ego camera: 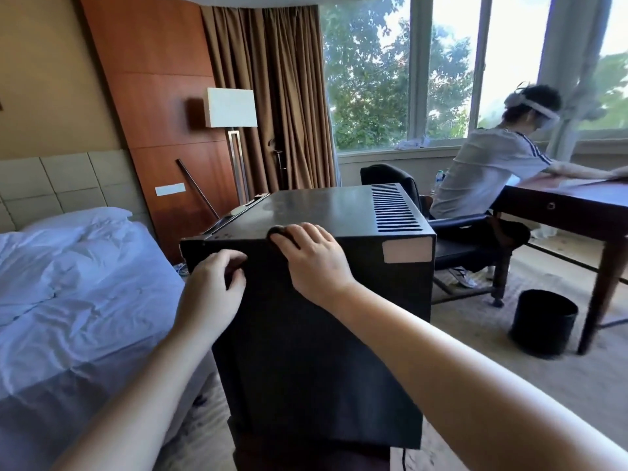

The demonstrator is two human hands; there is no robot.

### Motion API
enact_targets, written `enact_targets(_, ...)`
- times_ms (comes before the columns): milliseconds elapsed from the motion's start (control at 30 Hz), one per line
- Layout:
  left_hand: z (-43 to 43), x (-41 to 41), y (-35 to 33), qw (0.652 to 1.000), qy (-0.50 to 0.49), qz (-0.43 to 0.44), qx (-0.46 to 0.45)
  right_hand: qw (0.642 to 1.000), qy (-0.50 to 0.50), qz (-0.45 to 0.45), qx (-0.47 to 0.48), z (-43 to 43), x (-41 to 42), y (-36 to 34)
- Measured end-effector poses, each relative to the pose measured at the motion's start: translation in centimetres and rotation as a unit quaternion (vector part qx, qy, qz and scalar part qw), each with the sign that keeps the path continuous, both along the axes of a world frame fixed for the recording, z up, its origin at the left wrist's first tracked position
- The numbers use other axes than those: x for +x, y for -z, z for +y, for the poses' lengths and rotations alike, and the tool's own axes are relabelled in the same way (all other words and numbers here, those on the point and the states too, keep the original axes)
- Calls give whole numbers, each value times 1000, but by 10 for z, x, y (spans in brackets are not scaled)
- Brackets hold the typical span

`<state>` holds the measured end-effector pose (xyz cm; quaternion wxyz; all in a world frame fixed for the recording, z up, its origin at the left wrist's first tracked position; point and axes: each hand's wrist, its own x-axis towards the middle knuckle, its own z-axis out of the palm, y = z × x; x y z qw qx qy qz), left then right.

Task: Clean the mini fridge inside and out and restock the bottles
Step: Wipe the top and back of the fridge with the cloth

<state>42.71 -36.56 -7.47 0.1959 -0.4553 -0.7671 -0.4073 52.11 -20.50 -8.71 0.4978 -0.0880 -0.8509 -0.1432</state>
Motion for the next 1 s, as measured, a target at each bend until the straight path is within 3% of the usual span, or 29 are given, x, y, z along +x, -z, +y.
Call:
enact_targets(133, 46, 36, 0, 997, 42, 56, 22, 995, 50, 68, 46, 42, 84, 6)
enact_targets(267, 87, 85, -2, 991, 106, 79, 13, 989, 82, 121, 16, 61, 132, 10)
enact_targets(367, 104, 112, -1, 986, 131, 92, -38, 984, 79, 154, -54, 62, 144, 18)
enact_targets(467, 108, 116, 4, 980, 85, 151, -95, 975, 56, 156, -149, 54, 149, 21)
enact_targets(700, 113, 117, 1, 981, 63, 159, -88, 945, 40, 127, -300, 32, 197, 16)
enact_targets(800, 114, 112, 9, 978, 54, 187, -75, 918, 67, 103, -376, 32, 230, 39)
enact_targets(900, 116, 113, 13, 975, 41, 207, -65, 871, 67, 115, -474, 34, 255, 63)
enact_targets(1000, 116, 119, 19, 975, 27, 212, -64, 851, 53, 132, -505, 36, 263, 82)
